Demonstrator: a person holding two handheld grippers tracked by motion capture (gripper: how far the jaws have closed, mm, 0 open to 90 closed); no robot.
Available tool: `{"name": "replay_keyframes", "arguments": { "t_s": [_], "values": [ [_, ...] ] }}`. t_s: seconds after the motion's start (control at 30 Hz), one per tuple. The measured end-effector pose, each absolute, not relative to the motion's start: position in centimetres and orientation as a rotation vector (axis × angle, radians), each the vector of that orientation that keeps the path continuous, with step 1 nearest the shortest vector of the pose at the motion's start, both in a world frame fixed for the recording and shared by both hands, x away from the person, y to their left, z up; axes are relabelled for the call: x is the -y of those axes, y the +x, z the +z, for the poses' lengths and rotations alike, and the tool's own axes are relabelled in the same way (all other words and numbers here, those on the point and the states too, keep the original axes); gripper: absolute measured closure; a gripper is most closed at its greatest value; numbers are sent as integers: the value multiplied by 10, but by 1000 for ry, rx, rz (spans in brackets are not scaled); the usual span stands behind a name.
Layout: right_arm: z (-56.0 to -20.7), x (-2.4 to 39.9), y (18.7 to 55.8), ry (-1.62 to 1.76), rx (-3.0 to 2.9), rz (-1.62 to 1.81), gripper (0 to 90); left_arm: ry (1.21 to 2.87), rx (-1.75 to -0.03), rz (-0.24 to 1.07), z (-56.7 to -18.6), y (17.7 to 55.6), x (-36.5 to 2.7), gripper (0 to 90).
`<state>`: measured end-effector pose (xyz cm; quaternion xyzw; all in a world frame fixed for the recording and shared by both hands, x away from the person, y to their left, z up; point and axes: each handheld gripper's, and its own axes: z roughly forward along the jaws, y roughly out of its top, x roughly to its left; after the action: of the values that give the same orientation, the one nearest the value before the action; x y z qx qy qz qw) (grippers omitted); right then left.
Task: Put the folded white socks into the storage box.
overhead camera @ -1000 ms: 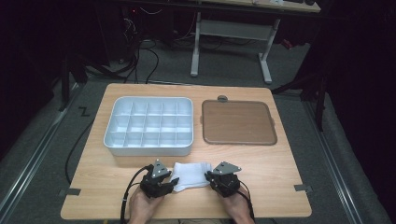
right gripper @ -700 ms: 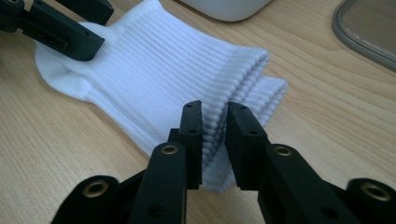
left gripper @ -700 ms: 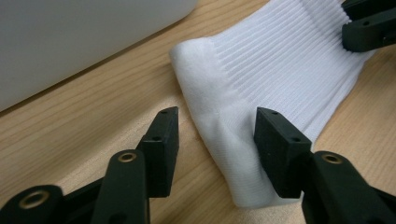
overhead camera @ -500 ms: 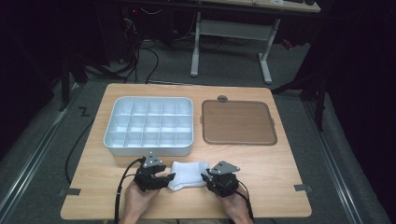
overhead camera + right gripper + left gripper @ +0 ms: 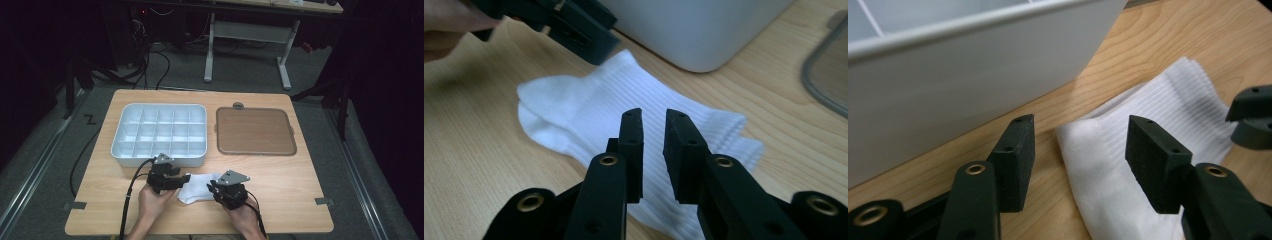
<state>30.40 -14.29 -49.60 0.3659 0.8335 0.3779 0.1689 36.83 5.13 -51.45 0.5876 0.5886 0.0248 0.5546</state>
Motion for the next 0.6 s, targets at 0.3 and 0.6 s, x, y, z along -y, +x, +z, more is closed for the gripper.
{"name": "replay_keyframes", "arguments": {
  "t_s": [0.3, 0.6],
  "values": [
    [-511, 122, 313, 1045, -2422, 1069, 815, 1399, -1427, 71, -525, 373, -44, 475],
    [-516, 123, 315, 1067, -2418, 1040, 820, 1445, -1388, 100, -529, 368, -41, 579]
  ]
}}
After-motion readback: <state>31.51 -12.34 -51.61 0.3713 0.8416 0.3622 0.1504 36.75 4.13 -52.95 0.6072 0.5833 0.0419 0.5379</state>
